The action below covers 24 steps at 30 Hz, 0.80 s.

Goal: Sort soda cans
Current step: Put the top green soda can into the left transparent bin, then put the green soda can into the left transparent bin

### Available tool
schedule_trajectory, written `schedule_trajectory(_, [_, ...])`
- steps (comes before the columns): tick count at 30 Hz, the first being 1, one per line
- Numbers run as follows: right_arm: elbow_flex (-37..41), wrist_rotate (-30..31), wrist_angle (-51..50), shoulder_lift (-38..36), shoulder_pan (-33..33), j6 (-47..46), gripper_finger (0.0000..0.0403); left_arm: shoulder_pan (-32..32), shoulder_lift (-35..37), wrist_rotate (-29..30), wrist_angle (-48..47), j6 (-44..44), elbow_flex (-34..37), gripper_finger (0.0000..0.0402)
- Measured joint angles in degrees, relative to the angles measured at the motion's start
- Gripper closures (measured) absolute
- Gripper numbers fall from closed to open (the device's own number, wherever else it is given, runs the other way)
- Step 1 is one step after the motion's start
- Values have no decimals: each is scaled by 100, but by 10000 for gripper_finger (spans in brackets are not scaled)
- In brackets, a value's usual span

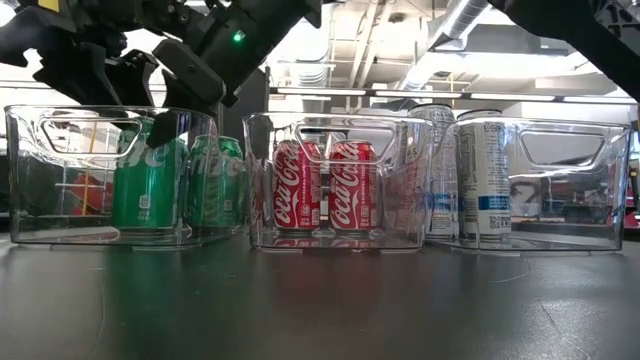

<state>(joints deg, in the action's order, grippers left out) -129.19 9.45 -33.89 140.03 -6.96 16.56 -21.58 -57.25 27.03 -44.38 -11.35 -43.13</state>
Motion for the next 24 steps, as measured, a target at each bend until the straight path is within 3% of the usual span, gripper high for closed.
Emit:
schedule_trajectory(7, [0,-2,45,0,63,-6,398,0,0,332,0,-4,-2,120])
schedule_trajectory(24, [-2,-99,312,275,148,4,398,-108,230,422,52,39,-15,120])
